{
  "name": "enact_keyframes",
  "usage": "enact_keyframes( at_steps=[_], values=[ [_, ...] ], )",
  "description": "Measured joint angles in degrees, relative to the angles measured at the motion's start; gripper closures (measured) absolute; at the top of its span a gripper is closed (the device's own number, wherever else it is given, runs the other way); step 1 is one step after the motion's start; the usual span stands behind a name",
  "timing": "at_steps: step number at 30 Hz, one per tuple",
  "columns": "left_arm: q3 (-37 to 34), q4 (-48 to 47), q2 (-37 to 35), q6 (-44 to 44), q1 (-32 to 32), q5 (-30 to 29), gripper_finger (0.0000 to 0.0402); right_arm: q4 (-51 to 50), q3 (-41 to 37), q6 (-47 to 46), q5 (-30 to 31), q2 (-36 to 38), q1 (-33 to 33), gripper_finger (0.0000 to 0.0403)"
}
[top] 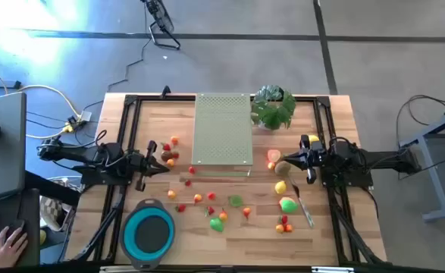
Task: Pick & Place Fruit
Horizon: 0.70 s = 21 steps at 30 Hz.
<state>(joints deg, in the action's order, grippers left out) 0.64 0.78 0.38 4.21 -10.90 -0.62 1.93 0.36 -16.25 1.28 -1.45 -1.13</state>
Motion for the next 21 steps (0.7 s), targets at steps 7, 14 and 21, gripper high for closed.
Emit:
enact_keyframes(
  at_steps=[7,14,21],
  values=[
    [0.00,0.02,0.00,0.00,0.00,0.00,0.0402,0.00,-0.01,0.00,0.00,0.01,-0.02,0.0399],
    [0.00,0.00,0.00,-0.03,0.00,0.02,0.0402,0.00,-0.01,0.00,0.02,0.00,-0.02,0.0399],
    [0.00,0.02,0.01,-6.06,0.00,0.02,0.0402,0.04,0.00,-1.79,0.13,0.00,0.00,0.0399]
  ],
)
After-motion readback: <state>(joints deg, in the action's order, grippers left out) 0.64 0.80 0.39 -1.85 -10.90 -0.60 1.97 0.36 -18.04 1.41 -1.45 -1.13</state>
